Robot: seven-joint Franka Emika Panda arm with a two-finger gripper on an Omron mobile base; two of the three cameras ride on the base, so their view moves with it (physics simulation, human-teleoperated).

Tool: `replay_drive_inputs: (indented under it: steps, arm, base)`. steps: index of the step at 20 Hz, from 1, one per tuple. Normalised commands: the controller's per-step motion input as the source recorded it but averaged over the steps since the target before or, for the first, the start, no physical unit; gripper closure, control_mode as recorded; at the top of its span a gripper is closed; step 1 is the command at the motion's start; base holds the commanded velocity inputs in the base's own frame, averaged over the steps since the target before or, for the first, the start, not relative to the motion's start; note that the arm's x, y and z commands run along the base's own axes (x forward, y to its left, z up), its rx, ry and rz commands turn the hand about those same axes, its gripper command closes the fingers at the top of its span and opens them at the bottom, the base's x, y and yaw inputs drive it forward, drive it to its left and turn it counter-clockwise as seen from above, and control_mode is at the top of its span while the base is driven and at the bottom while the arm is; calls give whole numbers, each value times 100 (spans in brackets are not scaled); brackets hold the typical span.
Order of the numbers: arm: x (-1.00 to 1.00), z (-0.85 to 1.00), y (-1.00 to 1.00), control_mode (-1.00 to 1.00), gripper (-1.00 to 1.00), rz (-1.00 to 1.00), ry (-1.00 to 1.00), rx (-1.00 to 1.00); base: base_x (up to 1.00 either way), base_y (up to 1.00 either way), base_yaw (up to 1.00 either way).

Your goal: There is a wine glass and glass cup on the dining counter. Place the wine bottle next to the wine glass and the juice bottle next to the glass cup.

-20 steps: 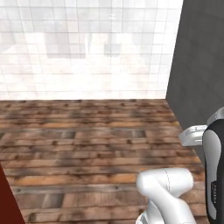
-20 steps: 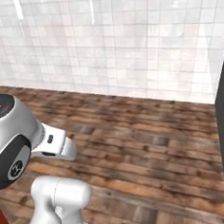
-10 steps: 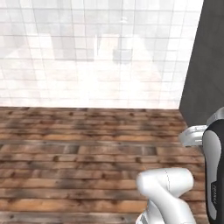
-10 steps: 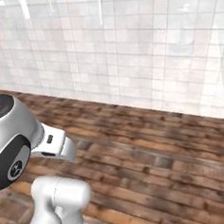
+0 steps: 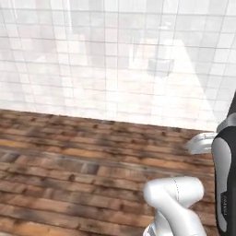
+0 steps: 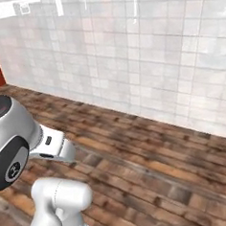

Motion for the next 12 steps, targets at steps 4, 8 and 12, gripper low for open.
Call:
replay_drive_inputs:
  steps: [4,8,12]
  arm:
    - [0,0,0,100,-100,0,0,0]
    - [0,0,0,100,-100,0,0,0]
    - [0,0,0,100,-100,0,0,0]
  base:
    - [52,-3,66]
    - [47,-4,70]
    - [42,-2,72]
